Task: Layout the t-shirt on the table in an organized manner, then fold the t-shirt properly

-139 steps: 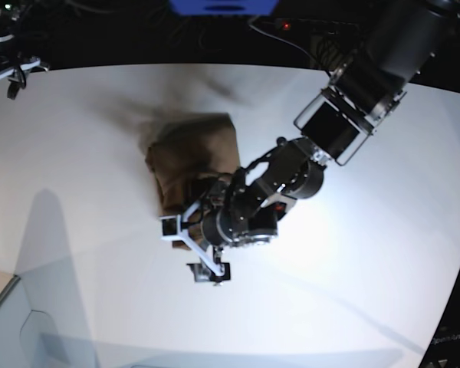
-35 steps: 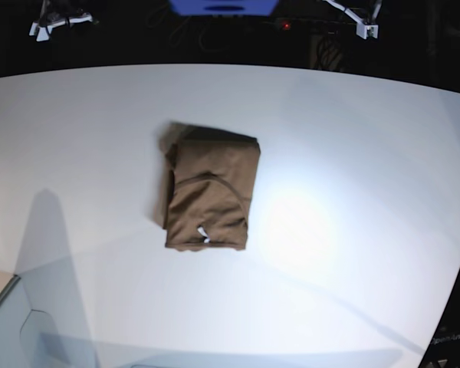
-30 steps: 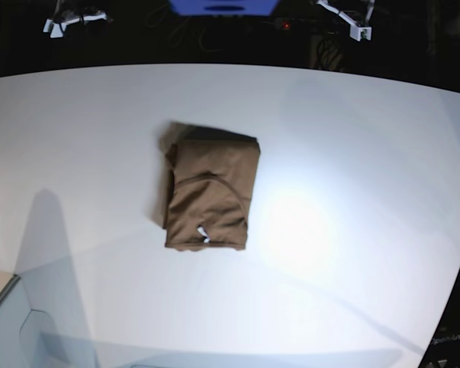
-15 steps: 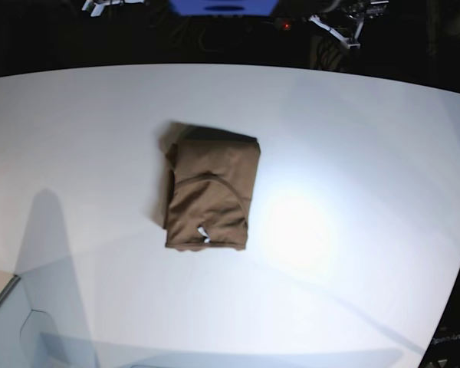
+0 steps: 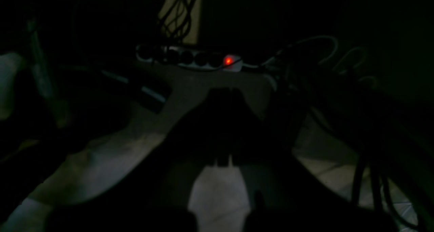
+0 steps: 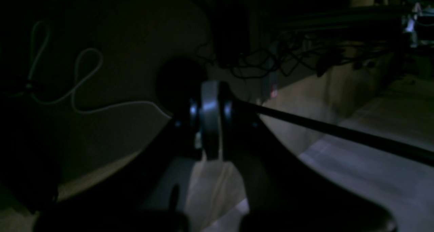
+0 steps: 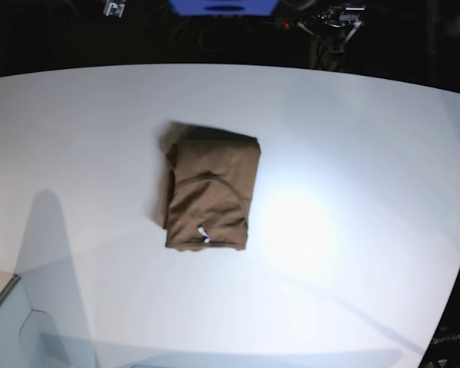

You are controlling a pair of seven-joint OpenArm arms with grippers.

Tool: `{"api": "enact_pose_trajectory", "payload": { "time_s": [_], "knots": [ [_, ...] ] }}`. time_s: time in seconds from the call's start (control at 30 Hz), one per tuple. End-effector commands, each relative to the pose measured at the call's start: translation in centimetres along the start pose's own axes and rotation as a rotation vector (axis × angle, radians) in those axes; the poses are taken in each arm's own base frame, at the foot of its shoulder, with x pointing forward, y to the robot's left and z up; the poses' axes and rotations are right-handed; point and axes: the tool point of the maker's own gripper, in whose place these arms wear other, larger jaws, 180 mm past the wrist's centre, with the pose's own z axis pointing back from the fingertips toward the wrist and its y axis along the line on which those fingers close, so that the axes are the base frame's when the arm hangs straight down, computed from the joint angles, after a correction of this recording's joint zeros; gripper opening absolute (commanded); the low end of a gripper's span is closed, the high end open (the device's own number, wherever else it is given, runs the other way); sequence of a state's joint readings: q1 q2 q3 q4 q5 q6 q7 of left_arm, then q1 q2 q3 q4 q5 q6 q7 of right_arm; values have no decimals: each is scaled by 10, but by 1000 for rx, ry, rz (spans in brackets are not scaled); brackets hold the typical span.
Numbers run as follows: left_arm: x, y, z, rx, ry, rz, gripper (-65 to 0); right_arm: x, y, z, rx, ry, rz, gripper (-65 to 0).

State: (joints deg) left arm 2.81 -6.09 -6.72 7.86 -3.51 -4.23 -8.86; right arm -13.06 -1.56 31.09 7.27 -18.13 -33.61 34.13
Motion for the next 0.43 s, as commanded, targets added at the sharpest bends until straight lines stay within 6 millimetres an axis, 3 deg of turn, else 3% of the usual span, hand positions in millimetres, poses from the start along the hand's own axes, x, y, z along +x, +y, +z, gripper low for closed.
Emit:
{"api": "enact_pose_trajectory", "payload": {
  "time_s": [0.0,0.2,0.4],
  "knots": [
    [3,8,0,18,-9,-5,-649,-5,6,8,-3,5,9,-650],
    [2,7,0,16,-8,-7,-649,1,35,24,44,8,-21,-650],
    [3,7,0,15,-9,-11,-649,8,39,24,50,0,-29,-650]
  ]
}}
